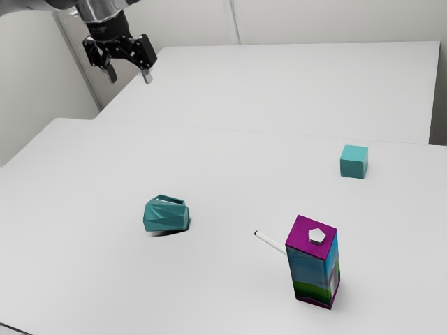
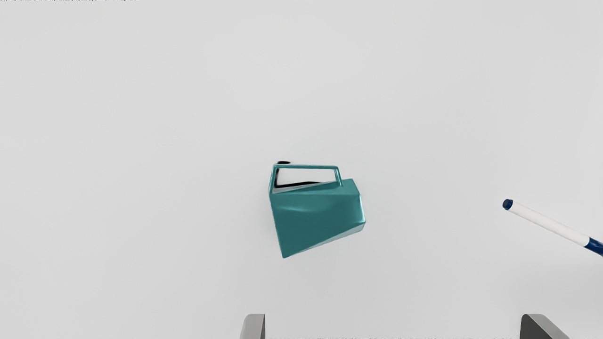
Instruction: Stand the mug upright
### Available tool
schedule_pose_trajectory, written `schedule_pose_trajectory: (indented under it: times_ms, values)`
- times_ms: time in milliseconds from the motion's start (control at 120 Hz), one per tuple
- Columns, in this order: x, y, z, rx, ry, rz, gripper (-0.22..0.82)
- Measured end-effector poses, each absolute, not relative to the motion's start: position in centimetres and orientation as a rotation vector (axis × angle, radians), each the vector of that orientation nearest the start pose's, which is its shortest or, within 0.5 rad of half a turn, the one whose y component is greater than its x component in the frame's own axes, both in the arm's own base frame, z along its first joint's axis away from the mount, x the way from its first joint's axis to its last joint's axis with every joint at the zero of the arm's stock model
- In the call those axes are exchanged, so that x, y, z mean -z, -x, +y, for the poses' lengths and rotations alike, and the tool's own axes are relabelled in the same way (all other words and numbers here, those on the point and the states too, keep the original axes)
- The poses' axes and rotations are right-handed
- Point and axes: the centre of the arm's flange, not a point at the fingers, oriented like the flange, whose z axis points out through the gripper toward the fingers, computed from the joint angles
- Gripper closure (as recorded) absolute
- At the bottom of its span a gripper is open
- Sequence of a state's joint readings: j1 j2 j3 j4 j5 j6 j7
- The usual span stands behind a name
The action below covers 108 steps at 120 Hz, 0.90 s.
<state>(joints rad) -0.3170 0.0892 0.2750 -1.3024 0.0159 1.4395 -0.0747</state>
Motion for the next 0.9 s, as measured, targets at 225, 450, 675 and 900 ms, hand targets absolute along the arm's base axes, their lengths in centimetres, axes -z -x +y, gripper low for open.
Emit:
schedule_pose_trajectory:
  times_ms: [225,450,675,900]
  values:
    - [-65.5,-56.0,-3.1,-0.019,3.167,-0.076,0.02]
    - [-53.3,-53.5,12.4,-0.201,3.446,-0.51,0.02]
    - [-39.5,-52.1,21.3,-0.038,3.69,-0.844,0.02]
    - [-29.9,-46.4,18.0,0.125,3.915,-0.867,0.02]
